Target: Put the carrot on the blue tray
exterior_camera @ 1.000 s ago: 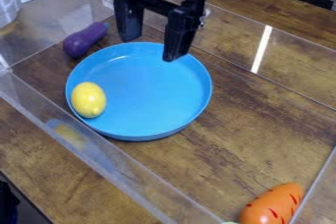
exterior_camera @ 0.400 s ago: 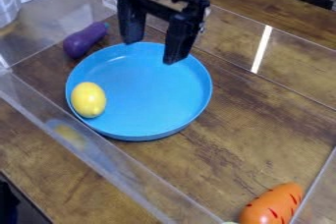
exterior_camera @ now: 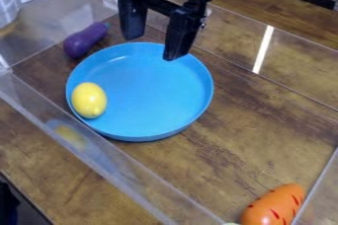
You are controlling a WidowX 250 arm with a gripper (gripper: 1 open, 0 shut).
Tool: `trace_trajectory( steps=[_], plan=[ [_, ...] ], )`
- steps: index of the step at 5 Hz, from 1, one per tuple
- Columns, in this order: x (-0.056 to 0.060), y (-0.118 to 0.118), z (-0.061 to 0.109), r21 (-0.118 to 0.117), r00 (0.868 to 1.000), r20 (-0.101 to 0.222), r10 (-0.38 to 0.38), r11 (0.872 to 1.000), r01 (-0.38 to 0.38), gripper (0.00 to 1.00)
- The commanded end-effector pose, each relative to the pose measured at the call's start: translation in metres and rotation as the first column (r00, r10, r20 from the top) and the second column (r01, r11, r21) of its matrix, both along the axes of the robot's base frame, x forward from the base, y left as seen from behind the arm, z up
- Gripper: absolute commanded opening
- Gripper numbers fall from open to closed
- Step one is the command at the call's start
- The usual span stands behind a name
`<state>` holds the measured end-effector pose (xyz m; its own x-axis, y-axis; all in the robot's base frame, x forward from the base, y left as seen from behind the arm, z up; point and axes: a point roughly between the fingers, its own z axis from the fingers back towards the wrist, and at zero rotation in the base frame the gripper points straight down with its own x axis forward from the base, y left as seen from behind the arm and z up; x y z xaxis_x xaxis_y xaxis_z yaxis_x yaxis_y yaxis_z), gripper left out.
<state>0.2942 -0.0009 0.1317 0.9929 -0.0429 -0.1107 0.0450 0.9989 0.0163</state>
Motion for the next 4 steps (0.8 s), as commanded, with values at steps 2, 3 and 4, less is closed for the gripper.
trace_trajectory(
  steps=[2, 3, 4],
  plan=[
    [0.0029, 0.0093, 0.0104, -0.004, 0.999, 0.041, 0.036, 0.999, -0.035, 1.0],
    [0.0018, 0.011, 0.0082, -0.008, 0.998, 0.035, 0.046, 0.999, -0.045, 1.0],
    [0.002, 0.008, 0.0053, -0.01, 0.999, 0.027, 0.038, 0.999, -0.038, 1.0]
  ],
)
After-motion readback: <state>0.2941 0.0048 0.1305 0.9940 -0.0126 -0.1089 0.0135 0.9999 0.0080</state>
